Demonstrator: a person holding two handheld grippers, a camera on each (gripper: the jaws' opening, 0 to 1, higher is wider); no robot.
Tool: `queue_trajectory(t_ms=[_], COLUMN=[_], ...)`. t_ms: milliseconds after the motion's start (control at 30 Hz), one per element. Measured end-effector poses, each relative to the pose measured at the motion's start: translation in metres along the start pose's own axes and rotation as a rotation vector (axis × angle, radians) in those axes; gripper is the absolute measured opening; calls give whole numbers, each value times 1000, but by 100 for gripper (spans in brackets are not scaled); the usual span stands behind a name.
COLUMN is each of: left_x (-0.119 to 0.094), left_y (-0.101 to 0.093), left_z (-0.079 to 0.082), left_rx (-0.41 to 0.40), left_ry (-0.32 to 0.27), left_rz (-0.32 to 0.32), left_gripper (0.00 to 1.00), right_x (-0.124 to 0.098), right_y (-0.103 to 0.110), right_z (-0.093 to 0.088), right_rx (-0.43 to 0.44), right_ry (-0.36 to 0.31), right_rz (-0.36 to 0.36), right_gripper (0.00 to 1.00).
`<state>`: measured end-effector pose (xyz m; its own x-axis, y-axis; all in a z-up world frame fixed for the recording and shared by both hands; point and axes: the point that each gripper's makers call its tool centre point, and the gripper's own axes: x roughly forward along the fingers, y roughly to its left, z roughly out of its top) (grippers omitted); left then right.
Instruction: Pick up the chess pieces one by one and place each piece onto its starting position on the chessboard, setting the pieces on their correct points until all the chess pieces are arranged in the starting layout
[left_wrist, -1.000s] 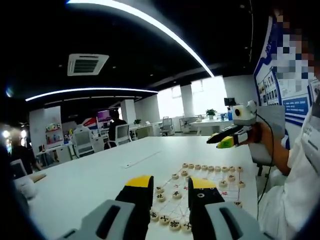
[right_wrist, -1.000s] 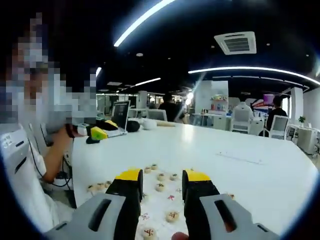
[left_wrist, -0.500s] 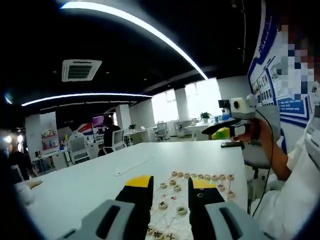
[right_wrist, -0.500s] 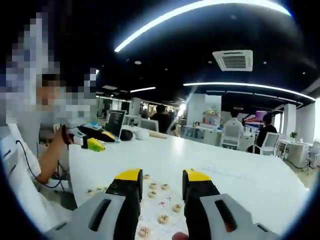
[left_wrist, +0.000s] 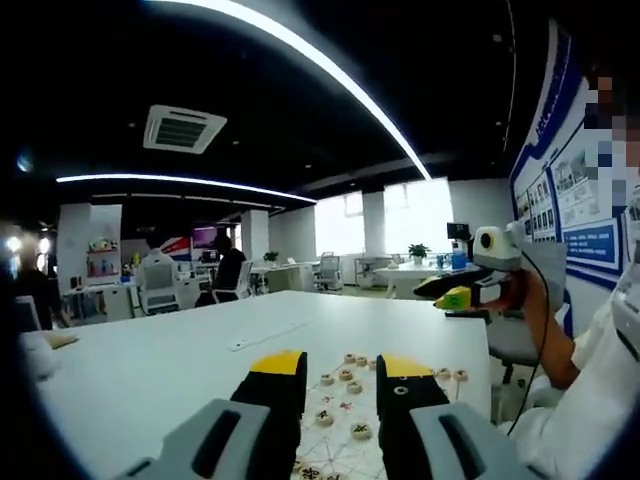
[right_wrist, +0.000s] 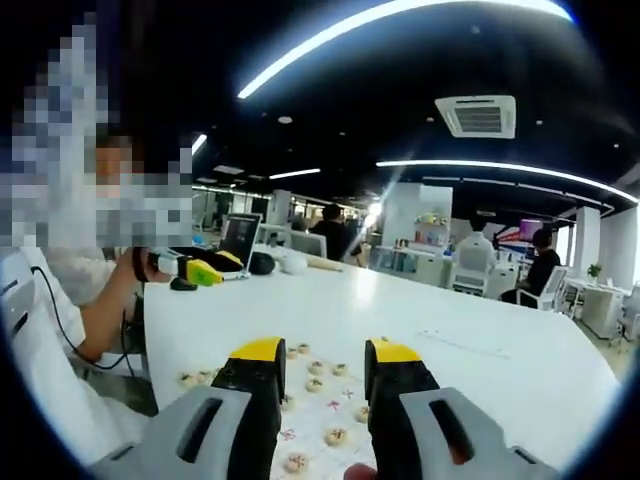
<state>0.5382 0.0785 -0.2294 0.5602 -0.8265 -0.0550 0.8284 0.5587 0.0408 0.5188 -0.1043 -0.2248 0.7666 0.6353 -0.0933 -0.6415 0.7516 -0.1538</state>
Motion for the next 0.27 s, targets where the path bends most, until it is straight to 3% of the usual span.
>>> queue_trajectory(t_ms=[267], left_x=[3], left_y=[1], left_z=[-2], left_rx=[-15], left_ry=[2], left_rz=[4], left_gripper=[29], right_x=[2], right_y=[0], right_z=[-3], right_rx=[-18], right_ry=[10], right_rz=[-4], right_gripper=[33])
